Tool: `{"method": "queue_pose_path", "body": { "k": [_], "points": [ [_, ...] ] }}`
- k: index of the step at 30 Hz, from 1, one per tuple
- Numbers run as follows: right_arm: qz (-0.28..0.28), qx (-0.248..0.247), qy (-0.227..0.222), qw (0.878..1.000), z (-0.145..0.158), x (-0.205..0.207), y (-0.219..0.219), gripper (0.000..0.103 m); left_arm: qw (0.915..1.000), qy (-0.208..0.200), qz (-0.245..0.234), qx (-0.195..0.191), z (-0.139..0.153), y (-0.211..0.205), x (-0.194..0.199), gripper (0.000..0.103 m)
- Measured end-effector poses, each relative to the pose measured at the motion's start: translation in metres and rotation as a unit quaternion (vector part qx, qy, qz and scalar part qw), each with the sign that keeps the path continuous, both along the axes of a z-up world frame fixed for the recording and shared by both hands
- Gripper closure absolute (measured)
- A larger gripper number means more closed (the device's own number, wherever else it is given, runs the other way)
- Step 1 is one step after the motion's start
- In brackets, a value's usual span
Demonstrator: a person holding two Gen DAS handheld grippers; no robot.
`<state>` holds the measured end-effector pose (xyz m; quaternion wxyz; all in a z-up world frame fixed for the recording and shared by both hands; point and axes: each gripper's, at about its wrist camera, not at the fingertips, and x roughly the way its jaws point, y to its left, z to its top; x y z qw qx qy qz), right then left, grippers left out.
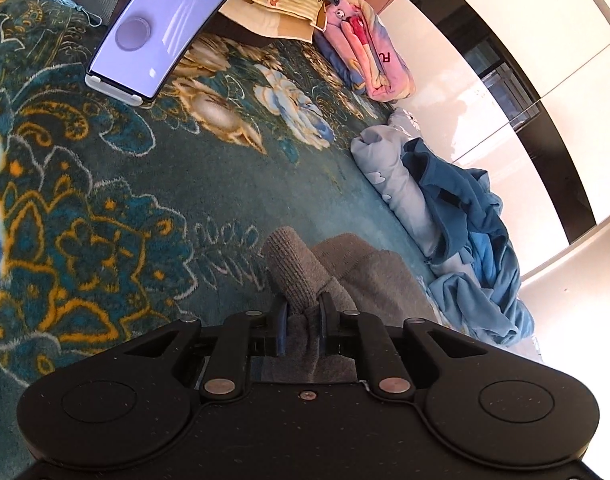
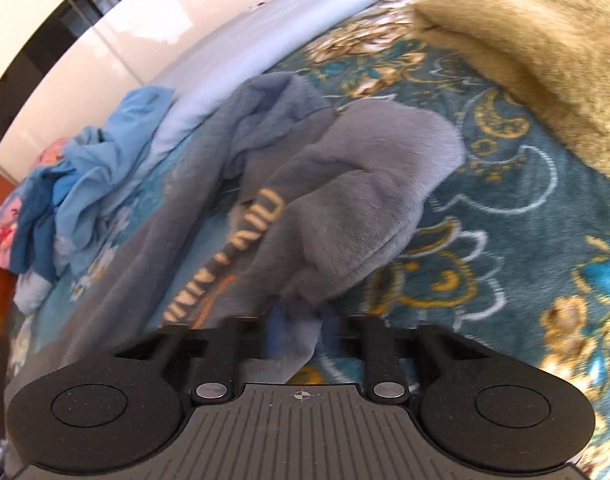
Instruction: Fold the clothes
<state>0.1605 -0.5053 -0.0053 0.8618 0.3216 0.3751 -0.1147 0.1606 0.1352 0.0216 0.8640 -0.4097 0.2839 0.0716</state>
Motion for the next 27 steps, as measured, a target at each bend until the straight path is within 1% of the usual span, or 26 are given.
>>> {"method": "queue_pose_path", "body": {
  "k": [3,7,13,17,18,20,22,25,27],
  "points": [
    [0.003,-0.005,-0.023,1.000,0.012,-0.006,0.008,0.098,1.0000,-0.002,-0.003,-0.003,0.001,0.001,-0.003,0.091],
    [0.011,-0.018,-0.072,0.997,0.040,-0.029,0.011,0.099,0.9999,-0.008,-0.004,-0.007,0.002,0.000,-0.006,0.091],
    [0.014,-0.038,-0.152,0.988,0.095,-0.094,0.006,0.099,0.9998,-0.010,-0.005,-0.015,0.000,0.001,-0.008,0.091],
    [0.017,-0.072,-0.196,0.978,0.140,-0.126,0.002,0.099,0.9993,-0.015,-0.030,-0.014,0.002,-0.005,-0.009,0.091],
    [0.017,-0.079,-0.200,0.977,0.149,-0.127,0.000,0.099,0.9992,-0.014,-0.036,-0.009,0.001,-0.008,-0.009,0.091],
    [0.009,-0.084,-0.180,0.980,0.154,-0.105,-0.011,0.099,0.9990,-0.010,-0.044,0.003,-0.001,-0.016,-0.008,0.091],
    [-0.002,-0.084,-0.136,0.987,0.141,-0.070,-0.023,0.099,0.9988,-0.008,-0.048,0.003,-0.003,-0.022,-0.007,0.091],
    [-0.014,-0.085,-0.054,0.995,0.104,-0.015,-0.035,0.099,0.9985,-0.002,-0.054,0.010,-0.004,-0.026,-0.004,0.089],
    [-0.028,-0.075,-0.014,0.997,0.078,0.008,-0.040,0.099,0.9983,0.001,-0.056,0.016,-0.004,-0.027,-0.003,0.089]
  ]
}}
